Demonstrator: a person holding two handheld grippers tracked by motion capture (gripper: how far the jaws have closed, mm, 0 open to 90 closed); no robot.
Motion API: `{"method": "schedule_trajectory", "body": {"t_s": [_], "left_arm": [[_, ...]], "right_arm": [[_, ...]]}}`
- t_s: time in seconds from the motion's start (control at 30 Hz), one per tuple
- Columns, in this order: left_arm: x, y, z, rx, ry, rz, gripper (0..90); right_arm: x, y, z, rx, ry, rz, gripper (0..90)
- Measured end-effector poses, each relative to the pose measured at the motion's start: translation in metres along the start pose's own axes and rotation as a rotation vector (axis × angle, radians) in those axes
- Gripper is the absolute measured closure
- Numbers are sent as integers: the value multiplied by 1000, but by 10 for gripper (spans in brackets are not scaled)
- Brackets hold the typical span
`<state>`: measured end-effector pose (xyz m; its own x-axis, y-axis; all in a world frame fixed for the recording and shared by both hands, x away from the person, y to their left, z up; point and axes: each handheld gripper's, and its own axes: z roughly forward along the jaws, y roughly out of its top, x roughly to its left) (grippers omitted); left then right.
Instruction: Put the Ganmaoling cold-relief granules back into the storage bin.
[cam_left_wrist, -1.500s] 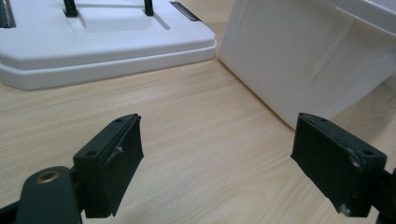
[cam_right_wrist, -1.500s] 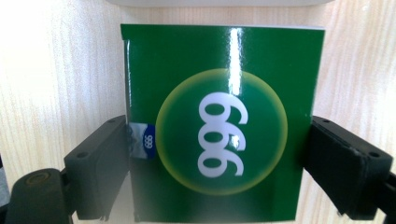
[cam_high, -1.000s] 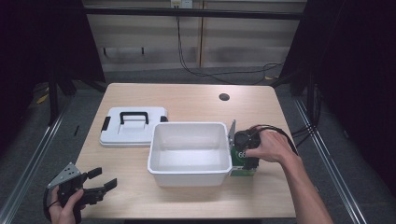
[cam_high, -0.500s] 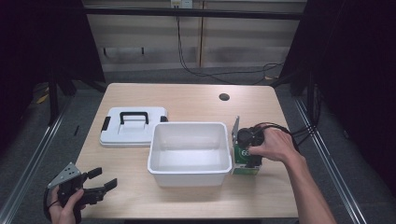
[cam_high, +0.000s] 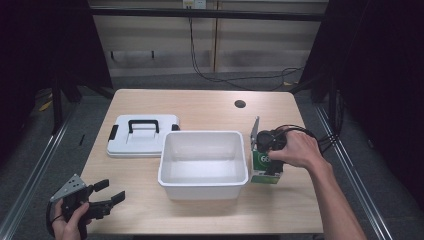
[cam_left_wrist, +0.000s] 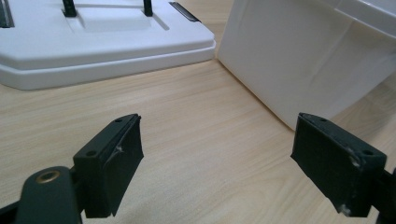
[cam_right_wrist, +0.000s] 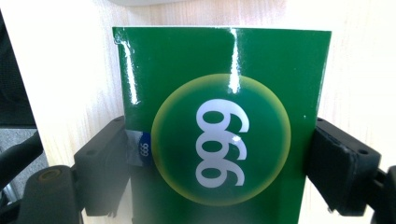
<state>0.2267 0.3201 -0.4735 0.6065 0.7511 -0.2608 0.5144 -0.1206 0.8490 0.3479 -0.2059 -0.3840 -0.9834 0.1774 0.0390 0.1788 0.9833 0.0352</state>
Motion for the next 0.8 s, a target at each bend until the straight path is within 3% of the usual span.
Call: {"method": "schedule_trajectory", "body": {"t_s": [0.23, 0.33, 0.5, 0.7, 0.8], "left_arm": [[0, 0, 0, 0, -1, 1, 159], [0, 0, 0, 0, -1, 4, 159], [0, 0, 0, 2, 0, 8, 159], [0, 0, 0, 1, 1, 6, 159], [0, 0, 0, 1, -1, 6, 159]], "right_arm": [[0, -3, -9, -12, -28, -5, 163], [0, -5, -12, -17, -18, 9, 163], [0, -7, -21, -39, -20, -6, 163], [1, -7, -31, -2, -35, -3, 163], [2, -8, -33, -14, -35, -12, 163]]}}
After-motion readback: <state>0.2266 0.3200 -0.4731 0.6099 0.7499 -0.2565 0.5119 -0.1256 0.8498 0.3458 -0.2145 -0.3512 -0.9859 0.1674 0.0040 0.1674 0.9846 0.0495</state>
